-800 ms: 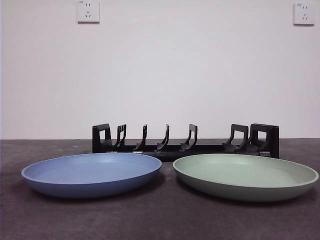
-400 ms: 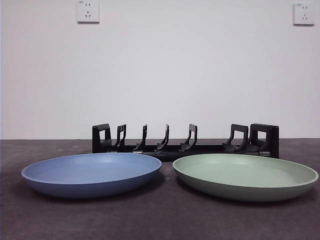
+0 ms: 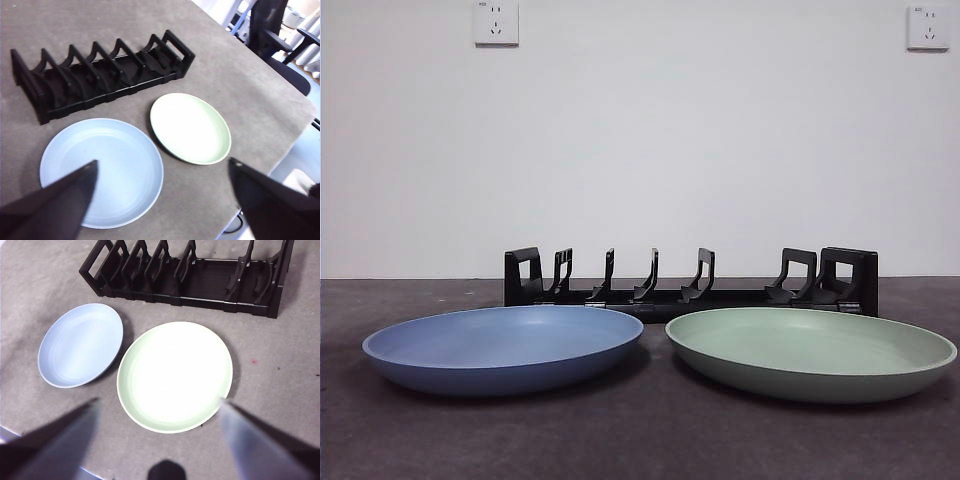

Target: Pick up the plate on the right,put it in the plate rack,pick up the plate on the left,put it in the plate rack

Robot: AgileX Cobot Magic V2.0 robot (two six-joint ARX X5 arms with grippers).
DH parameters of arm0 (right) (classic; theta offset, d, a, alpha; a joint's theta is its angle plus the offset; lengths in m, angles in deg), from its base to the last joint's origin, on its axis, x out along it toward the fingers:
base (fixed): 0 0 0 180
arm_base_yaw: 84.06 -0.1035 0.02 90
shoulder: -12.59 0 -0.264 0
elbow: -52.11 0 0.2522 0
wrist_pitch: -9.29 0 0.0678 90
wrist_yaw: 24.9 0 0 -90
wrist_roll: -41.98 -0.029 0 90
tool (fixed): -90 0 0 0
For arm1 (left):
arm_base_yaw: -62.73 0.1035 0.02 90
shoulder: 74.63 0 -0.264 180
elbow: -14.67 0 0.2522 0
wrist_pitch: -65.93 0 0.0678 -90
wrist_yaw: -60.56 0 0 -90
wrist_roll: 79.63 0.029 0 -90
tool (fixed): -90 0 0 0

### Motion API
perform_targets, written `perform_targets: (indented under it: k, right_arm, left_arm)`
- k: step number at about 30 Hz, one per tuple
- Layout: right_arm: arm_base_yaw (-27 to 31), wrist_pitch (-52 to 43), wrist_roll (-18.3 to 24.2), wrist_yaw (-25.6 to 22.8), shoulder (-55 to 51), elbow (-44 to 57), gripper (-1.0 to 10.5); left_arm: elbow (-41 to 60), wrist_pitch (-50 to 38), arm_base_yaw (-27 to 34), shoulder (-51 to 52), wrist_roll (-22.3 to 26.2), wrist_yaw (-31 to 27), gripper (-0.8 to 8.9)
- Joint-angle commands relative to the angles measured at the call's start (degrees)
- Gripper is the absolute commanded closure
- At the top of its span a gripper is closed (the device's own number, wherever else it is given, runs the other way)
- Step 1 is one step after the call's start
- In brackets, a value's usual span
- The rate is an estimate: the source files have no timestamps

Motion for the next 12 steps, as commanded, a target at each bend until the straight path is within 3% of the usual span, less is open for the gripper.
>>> perform_targets:
  k: [1, 12]
  right_arm:
    - [0.0, -0.3, -0.6, -0.2, 1.3, -0.3, 4.1]
    - [0.0, -6.3, -2.0, -0.9, 26.2, -0.3, 4.2]
  left_arm:
    - [-1.9, 0.6, -1.4, -1.6, 1.7, 0.3, 1.79]
    - [-2.5, 0.5, -9.8, -5.9, 4.3, 0.3, 1.80]
